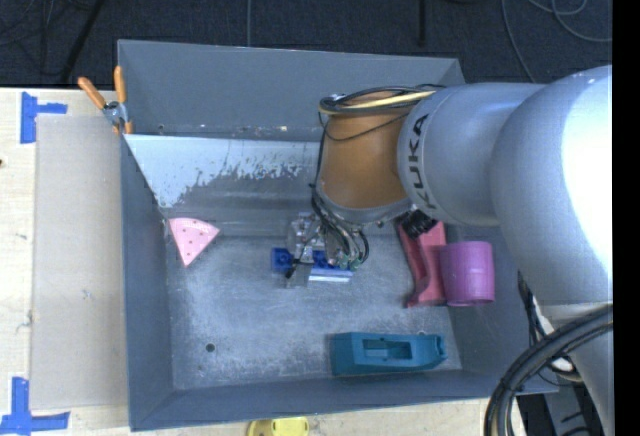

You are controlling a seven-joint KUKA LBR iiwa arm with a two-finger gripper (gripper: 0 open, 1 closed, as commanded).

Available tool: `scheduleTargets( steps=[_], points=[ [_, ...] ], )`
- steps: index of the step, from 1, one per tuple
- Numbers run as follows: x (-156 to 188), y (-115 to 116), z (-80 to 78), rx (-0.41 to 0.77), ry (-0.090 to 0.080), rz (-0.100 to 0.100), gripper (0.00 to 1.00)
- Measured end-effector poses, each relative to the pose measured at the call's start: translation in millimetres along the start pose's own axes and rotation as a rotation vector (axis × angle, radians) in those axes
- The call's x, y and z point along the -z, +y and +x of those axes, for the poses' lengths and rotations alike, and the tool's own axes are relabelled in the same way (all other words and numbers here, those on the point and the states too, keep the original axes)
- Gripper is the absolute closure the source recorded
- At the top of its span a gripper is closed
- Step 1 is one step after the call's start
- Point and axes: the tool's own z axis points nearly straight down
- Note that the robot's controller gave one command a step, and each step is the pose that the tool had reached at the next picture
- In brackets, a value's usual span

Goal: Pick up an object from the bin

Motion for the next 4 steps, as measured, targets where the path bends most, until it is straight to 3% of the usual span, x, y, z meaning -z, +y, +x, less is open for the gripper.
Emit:
scheduleTargets(
  steps=[4],
  points=[
    [14.1,0.2,0.6,-0.001,0.004,0.001,1.0]
  ],
)
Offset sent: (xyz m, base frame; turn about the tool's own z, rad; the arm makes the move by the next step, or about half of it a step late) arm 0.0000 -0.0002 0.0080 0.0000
